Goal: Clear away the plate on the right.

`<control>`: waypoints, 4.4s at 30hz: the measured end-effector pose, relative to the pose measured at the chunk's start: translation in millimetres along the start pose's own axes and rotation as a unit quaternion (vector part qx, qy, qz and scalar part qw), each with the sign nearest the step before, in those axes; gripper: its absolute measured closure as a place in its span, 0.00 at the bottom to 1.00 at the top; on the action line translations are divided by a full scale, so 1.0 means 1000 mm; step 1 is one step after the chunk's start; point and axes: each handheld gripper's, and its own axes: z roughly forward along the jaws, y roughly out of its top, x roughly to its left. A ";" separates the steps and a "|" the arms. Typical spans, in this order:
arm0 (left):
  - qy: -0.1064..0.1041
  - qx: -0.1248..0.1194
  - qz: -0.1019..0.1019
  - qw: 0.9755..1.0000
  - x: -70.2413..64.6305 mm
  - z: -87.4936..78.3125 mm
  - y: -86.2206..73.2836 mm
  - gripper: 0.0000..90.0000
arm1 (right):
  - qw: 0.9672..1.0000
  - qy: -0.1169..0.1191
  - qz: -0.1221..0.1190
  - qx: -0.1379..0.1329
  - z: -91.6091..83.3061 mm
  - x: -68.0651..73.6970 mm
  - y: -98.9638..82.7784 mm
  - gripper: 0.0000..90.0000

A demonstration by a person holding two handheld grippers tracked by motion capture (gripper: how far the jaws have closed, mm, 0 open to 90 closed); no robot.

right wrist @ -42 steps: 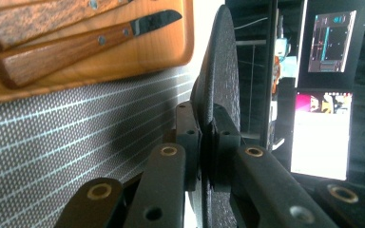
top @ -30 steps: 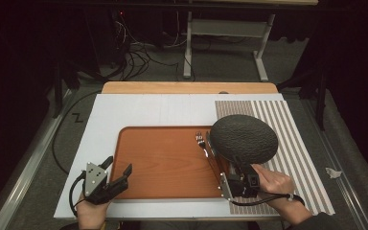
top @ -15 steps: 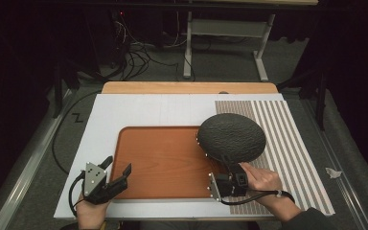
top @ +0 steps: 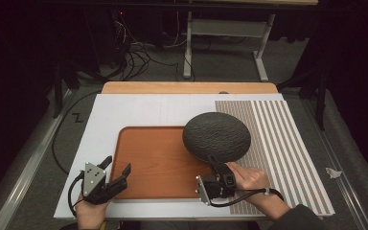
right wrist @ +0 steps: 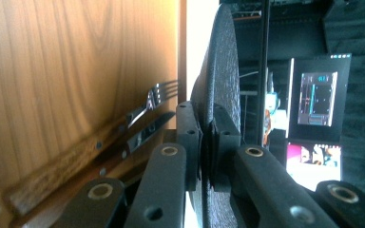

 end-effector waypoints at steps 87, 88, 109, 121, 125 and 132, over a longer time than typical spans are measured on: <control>0.005 -0.011 -0.003 1.000 0.004 -0.004 0.001 0.35 | 0.992 0.051 -0.052 -0.102 0.034 0.050 0.108 0.98; 0.005 -0.010 -0.003 1.000 0.004 -0.004 0.001 0.35 | 0.992 0.052 -0.051 -0.100 0.035 0.051 0.108 0.98; 0.004 -0.009 0.000 1.000 0.003 -0.004 0.001 0.35 | 0.992 0.076 -0.041 -0.090 0.047 0.055 0.109 0.93; 0.004 -0.009 0.000 1.000 0.003 -0.004 0.001 0.35 | 0.991 0.091 -0.040 -0.087 0.049 0.059 0.112 0.88; 0.004 -0.008 -0.001 1.000 0.003 -0.004 0.001 0.35 | 0.991 0.097 -0.037 -0.086 0.050 0.060 0.113 0.87; 0.004 -0.008 -0.001 1.000 0.003 -0.004 0.001 0.35 | 0.990 0.107 -0.026 -0.088 0.050 0.057 0.112 0.83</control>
